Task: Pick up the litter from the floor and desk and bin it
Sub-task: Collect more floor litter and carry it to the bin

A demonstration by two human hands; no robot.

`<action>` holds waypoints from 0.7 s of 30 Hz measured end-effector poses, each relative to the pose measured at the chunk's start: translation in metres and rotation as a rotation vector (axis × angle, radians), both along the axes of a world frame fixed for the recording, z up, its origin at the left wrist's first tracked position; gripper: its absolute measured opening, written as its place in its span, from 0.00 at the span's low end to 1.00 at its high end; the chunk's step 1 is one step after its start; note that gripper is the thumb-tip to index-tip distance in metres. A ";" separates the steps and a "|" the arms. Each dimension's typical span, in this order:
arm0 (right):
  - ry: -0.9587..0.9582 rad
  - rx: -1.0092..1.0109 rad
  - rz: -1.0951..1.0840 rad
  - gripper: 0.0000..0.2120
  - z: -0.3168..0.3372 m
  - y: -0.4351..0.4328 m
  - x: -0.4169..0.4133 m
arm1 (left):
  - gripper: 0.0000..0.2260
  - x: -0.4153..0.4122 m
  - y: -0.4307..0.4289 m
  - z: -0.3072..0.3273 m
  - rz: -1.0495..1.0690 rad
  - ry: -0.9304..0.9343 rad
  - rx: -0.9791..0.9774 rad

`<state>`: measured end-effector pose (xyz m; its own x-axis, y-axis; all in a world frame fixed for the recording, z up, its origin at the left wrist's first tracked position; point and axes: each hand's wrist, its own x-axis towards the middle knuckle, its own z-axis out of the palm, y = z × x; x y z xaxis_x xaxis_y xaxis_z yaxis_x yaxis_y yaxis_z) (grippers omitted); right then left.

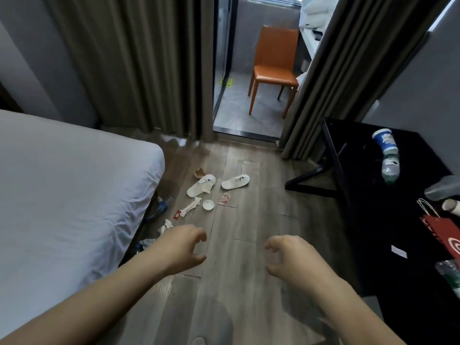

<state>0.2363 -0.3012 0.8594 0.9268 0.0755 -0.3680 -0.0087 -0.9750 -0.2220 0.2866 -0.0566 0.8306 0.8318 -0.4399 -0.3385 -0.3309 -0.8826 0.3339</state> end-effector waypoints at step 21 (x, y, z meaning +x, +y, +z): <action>0.084 0.014 0.185 0.21 -0.046 -0.115 0.314 | 0.18 0.260 -0.104 -0.041 0.211 0.074 0.049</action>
